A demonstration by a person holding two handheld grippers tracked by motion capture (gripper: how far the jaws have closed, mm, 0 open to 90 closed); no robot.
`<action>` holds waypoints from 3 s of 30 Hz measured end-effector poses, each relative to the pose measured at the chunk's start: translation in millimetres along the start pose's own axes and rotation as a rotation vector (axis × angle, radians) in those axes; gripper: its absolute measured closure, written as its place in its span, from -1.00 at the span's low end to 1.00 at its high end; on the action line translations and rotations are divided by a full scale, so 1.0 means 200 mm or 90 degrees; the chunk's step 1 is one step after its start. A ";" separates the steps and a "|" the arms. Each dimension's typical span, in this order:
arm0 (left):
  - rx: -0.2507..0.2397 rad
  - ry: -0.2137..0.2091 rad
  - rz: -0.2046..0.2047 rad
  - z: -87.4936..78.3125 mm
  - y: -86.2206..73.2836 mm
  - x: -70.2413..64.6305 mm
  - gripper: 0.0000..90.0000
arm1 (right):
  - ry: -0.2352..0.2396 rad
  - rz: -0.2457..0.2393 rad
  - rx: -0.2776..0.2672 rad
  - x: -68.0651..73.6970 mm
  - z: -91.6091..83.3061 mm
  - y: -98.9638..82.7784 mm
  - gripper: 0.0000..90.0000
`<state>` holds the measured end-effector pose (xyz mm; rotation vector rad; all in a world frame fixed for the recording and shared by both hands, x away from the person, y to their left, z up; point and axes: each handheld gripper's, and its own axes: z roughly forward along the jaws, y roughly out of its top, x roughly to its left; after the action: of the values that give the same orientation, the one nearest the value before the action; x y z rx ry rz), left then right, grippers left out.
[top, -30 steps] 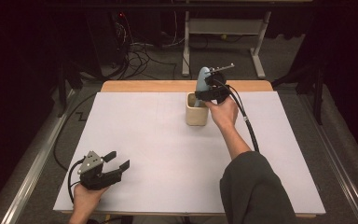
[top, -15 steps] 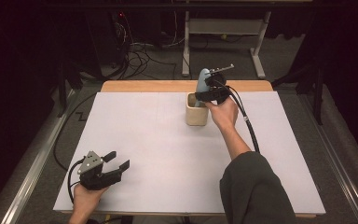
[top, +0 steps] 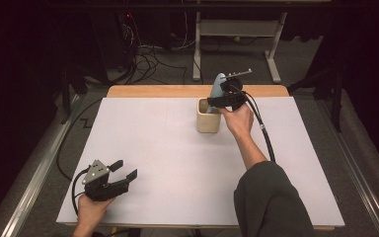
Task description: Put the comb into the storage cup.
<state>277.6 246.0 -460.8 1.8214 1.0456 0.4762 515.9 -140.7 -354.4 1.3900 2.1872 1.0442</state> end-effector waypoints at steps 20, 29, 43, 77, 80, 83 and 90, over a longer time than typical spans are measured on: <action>0.001 0.001 0.000 0.01 0.00 0.00 -0.26 | 0.008 -0.007 -0.006 -0.01 -0.03 -0.03 -0.33; 0.005 0.002 0.000 0.01 0.00 0.00 -0.26 | 0.015 -0.001 -0.021 -0.06 -0.08 -0.08 -0.26; 0.005 0.004 -0.004 0.01 0.00 0.00 -0.25 | 0.014 -0.004 -0.029 -0.09 -0.17 -0.13 -0.18; -0.005 0.014 -0.011 0.00 0.00 0.00 -0.24 | 0.015 -0.016 -0.076 -0.16 -0.36 -0.26 -0.16; -0.007 0.015 -0.013 0.00 0.00 0.00 -0.24 | 0.014 -0.019 -0.079 -0.16 -0.37 -0.27 -0.15; -0.007 0.015 -0.015 0.00 0.00 0.01 -0.24 | 0.012 -0.021 -0.080 -0.17 -0.38 -0.29 -0.14; -0.008 0.016 -0.015 0.00 0.00 0.01 -0.24 | 0.014 -0.017 -0.085 -0.20 -0.41 -0.33 -0.15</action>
<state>278.2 248.2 -461.3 1.7934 1.0781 0.4919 440.9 -224.8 -351.1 1.2924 2.1024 1.1778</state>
